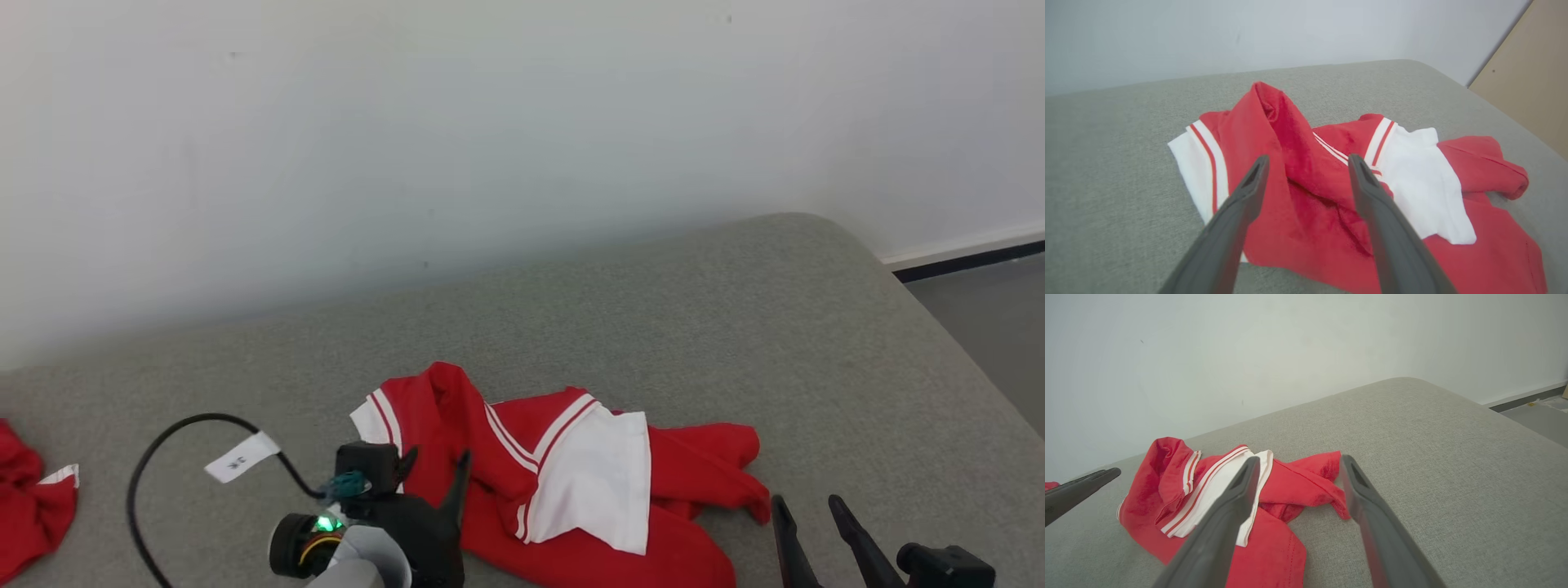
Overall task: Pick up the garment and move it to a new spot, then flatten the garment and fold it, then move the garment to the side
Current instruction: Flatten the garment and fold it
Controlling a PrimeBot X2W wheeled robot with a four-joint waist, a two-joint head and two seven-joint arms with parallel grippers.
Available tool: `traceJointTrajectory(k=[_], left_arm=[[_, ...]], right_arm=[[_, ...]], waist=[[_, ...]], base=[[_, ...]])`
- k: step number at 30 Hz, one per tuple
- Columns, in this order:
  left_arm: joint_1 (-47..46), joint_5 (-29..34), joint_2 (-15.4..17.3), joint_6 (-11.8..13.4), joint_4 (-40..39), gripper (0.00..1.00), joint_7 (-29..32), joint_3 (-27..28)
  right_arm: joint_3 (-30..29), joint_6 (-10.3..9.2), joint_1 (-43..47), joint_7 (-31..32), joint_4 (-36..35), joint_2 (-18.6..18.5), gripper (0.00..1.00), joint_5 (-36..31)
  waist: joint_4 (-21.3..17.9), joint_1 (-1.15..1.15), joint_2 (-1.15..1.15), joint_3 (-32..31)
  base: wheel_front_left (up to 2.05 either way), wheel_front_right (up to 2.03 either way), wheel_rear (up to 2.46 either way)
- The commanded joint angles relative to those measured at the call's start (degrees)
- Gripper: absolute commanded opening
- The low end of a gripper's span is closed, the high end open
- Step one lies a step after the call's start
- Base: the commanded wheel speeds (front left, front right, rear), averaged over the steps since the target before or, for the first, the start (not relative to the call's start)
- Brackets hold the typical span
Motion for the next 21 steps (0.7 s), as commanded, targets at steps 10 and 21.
traceJointTrajectory(k=[10, 21], left_arm=[[16.3, 12.8, 8.4, 2.9, -27.9, 1.00, -2.2, 20.8], [36.1, 26.3, 4.7, -2.3, -43.4, 1.00, -2.2, 38.3]], right_arm=[[-2.7, 0.21, 1.3, -2.5, -1.0, 0.0, 1.00, -0.3], [-5.4, 0.22, 1.9, -4.9, 0.0, 0.0, 1.00, -1.9]], waist=[[8.7, 0.00, 0.00, -2.1], [12.4, 0.00, 0.00, -4.7]], base=[[0.00, 0.00, 0.00], [0.00, 0.00, 0.00]])
